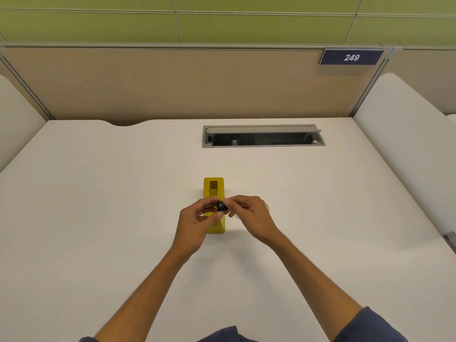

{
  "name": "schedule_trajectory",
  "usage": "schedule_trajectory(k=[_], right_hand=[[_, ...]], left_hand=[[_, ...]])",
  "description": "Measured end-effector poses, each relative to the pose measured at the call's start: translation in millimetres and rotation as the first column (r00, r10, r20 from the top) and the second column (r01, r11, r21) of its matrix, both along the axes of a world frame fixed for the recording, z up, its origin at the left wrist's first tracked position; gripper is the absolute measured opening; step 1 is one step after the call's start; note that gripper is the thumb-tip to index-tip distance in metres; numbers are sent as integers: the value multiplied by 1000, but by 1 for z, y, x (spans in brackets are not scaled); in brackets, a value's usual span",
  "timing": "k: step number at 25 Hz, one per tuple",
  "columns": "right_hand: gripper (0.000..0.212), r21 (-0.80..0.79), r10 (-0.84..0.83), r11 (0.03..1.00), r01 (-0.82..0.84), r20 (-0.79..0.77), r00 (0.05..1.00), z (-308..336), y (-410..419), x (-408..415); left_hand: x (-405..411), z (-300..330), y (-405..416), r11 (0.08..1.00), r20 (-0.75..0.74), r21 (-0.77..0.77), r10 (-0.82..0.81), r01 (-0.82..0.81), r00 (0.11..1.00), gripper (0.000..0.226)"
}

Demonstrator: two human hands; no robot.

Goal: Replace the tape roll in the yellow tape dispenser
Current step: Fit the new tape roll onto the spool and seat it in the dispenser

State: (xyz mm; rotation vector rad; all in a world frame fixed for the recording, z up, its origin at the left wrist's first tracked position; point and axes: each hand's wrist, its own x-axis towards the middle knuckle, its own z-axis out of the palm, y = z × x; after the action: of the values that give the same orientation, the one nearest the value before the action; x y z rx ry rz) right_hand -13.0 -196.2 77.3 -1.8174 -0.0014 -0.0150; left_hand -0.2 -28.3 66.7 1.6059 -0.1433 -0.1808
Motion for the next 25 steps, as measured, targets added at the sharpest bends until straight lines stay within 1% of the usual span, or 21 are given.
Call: schedule_trajectory(k=[3,5,8,15,16,17,18,19,20,21,22,23,25], right_hand=[[11,75,-18,997,19,-15,1000,4,0,-3],[13,94,-24,995,25,-15,1000,6,-1,-4],[17,93,-28,995,30,-14,999,9,-2,-6],[24,95,-8,995,13,-51,999,1,-9,-8],[25,68,-32,997,36,-55,998,-2,-14,-7],[24,-11,-73,997,73,-50,996,-6,-21,-5],[25,-162,-119,980,113,-29,992,-12,-29,-3],[29,-373,-142,919,131,-3,990,-19,-40,-1],[36,-588,-129,801,108,7,992,-25,-50,0],[43,-745,-97,665,54,-14,995,-32,-59,2],[49,-831,-73,556,-5,-55,996,-38,-66,5],[53,-871,-59,487,-56,-97,994,-44,-72,7],[59,-900,-52,421,-116,-151,987,-53,-78,11]], left_hand=[[-1,3,1,1000,7,-4,8,-8,1000,35],[-1,3,2,1000,2,-8,14,-13,1000,33],[0,3,1,999,-48,-23,30,-31,998,23],[-2,0,-1,998,-75,-53,-17,13,997,20],[-2,-1,-1,998,-81,-58,-18,13,997,20],[-2,-1,0,998,-86,-59,-18,13,996,20],[-1,-2,1,998,-91,-58,-19,13,996,21],[-1,-2,2,998,-94,-58,-19,13,995,21],[-1,-2,3,998,-96,-57,-18,13,995,22],[0,-2,4,998,-96,-54,-17,12,995,22],[0,-2,5,999,-95,-47,-15,11,995,22],[1,-2,5,999,-95,-42,-12,8,995,23],[1,-2,6,999,-94,-36,-4,1,996,24]])
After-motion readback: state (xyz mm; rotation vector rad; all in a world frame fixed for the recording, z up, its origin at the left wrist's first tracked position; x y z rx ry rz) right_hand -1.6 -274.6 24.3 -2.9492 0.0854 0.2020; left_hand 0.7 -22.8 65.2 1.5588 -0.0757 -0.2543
